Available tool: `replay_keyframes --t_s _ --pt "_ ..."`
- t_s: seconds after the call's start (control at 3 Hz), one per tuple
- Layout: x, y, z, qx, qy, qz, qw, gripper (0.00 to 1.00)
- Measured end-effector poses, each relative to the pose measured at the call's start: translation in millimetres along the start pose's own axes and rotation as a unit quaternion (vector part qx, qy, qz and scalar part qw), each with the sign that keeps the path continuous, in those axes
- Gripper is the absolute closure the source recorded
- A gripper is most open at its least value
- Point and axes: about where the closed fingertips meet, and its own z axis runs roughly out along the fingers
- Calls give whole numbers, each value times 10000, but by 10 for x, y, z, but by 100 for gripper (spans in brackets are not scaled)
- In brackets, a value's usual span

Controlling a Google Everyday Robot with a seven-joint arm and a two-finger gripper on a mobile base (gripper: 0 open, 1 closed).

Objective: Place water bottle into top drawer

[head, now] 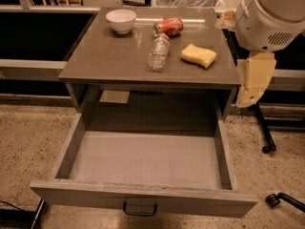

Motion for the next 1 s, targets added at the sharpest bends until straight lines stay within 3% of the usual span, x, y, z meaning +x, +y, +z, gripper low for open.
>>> replay_keyframes --t_s 0.67,1.0 --pt "15 -71 65 102 69 -121 9999 0" --pt "72 -309 392 324 327 -860 9952 0"
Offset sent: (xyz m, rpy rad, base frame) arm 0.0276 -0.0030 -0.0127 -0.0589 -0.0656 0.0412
